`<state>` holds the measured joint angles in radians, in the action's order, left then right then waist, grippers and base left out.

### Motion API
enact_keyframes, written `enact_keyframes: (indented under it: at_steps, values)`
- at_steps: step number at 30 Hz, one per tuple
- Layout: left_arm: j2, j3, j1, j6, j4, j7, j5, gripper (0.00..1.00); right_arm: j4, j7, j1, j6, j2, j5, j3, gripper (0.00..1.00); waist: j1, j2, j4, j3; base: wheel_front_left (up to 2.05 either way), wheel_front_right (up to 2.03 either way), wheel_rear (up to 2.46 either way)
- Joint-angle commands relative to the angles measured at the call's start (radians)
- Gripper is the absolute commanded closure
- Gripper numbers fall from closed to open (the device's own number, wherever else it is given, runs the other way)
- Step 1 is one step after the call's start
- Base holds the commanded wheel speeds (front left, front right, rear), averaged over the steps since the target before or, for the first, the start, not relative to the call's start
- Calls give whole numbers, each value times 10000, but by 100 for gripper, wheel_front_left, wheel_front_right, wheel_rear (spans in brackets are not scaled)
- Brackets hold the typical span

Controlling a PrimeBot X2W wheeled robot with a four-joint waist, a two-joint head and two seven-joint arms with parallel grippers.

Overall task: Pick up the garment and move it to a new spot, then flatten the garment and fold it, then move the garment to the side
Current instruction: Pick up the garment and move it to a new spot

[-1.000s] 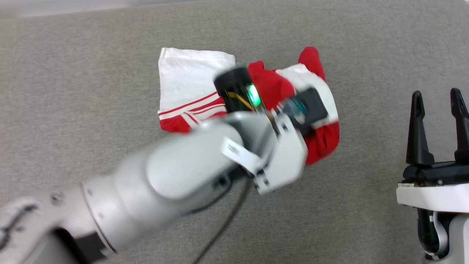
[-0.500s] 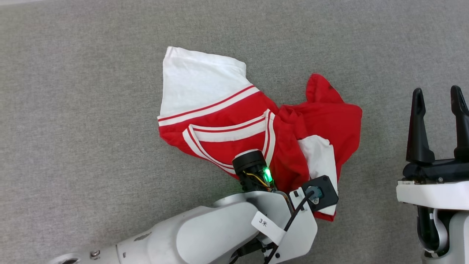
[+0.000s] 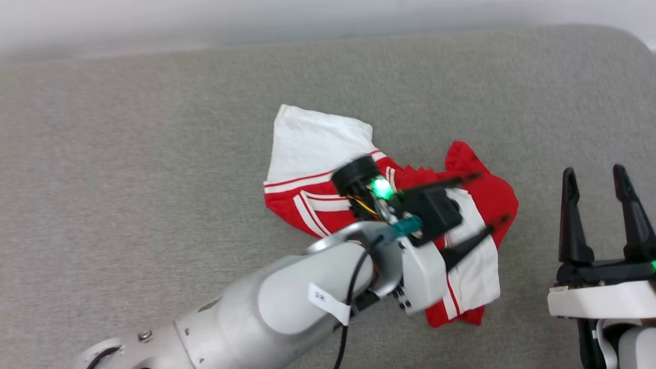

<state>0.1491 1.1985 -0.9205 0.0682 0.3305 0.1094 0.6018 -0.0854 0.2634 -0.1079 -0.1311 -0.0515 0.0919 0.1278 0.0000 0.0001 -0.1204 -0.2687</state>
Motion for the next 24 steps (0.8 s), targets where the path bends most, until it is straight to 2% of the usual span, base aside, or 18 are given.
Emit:
enact_keyframes:
  at_steps: [1,7,15,20,24]
  values:
    - [96,-199,167,-336,119,382,-117,0,60,22,190,7,23,-30,-36,0,0,-1,408,582,0,0,0]
    - [646,-1374,833,-1714,244,1421,-199,0,173,21,643,7,23,-125,-166,0,0,-1,816,1178,0,0,0]
    - [1717,-3634,2706,-3288,-901,1562,-922,0,328,21,1018,7,20,-183,-185,0,0,-1,1260,1735,0,0,0]
    - [2144,-5241,4288,-3844,-1684,1558,-1521,0,434,21,1200,7,20,-214,-239,0,0,-1,1466,2034,0,0,0]
    - [2341,-6368,5636,-3957,-1967,1560,-1828,0,531,21,1362,7,20,-207,-272,0,0,-1,1583,2264,0,0,0]
